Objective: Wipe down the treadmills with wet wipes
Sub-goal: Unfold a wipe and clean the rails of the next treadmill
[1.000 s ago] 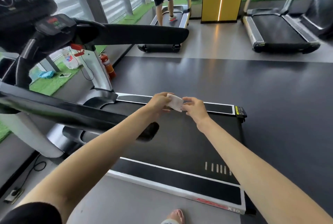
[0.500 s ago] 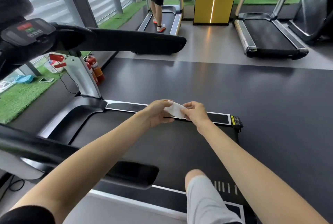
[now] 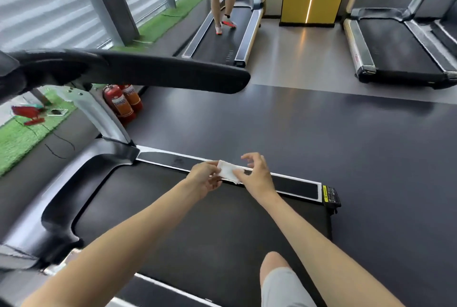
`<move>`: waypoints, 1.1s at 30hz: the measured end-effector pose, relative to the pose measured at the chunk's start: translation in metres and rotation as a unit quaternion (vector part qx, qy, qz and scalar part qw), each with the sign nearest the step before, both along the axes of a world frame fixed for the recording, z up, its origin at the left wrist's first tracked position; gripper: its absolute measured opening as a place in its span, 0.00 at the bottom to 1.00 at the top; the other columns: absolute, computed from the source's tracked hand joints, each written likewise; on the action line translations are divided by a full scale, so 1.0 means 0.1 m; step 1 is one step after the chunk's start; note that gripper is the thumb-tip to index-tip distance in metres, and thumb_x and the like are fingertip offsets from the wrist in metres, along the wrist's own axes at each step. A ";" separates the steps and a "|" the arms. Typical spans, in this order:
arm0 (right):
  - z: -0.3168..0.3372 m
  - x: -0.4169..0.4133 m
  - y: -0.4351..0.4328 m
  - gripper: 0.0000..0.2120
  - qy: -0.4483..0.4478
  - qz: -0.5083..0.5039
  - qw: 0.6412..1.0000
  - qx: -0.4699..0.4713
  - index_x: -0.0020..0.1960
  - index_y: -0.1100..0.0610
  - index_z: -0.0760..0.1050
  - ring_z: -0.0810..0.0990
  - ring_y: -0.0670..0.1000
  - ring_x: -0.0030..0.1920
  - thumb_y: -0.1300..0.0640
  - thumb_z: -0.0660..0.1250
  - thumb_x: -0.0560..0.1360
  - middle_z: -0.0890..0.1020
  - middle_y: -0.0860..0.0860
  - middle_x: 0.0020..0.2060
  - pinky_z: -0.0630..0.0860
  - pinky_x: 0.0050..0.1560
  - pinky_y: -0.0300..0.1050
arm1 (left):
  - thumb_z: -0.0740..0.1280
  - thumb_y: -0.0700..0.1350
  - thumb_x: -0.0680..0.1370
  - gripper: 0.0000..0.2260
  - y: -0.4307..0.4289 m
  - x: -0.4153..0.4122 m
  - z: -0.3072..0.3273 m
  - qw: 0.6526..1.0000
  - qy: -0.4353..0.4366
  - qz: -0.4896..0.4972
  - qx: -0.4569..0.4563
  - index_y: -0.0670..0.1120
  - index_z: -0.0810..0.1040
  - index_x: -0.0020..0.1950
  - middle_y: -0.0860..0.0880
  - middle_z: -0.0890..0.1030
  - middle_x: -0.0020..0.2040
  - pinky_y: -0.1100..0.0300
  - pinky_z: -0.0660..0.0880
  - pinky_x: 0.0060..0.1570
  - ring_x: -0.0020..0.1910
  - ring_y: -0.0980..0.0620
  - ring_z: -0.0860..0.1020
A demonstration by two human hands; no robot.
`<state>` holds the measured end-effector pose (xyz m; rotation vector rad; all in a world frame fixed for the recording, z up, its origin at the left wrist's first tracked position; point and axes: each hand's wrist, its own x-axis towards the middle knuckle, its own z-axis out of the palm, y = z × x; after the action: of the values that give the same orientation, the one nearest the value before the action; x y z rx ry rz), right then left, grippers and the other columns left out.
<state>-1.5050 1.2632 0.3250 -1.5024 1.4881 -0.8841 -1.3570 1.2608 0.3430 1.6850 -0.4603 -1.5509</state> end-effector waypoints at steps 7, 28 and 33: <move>0.97 -0.34 -1.00 0.18 -0.033 0.056 0.992 0.112 0.62 0.57 0.72 0.75 0.49 0.48 0.63 0.69 0.73 0.75 0.52 0.48 0.70 0.47 0.37 | 0.59 0.29 0.76 0.13 -0.76 -0.37 0.93 1.000 0.010 0.023 0.005 0.45 0.77 0.44 0.50 0.78 0.27 0.60 0.71 0.34 0.32 0.52 0.71; 2.20 2.69 -2.27 0.06 -0.114 0.276 0.929 0.221 0.48 0.58 0.72 0.78 0.48 0.39 0.68 0.65 0.76 0.79 0.56 0.46 0.76 0.36 0.37 | 0.64 0.42 0.78 0.02 -1.29 2.15 1.99 0.954 0.042 0.277 -0.102 0.46 0.76 0.47 0.48 0.78 0.39 0.60 0.69 0.37 0.36 0.53 0.74; 2.30 3.69 -2.68 0.07 -0.111 0.323 0.915 0.216 0.49 0.60 0.75 0.80 0.51 0.41 0.68 0.67 0.74 0.81 0.59 0.47 0.79 0.39 0.40 | 0.61 0.37 0.80 0.05 -1.63 3.00 2.08 0.945 0.011 0.303 -0.122 0.43 0.76 0.50 0.45 0.78 0.41 0.59 0.71 0.35 0.35 0.51 0.74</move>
<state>-1.1362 0.9955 0.5545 -1.3648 0.8490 -0.2837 -1.0566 1.0977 0.5515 1.4323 -0.0925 -1.0126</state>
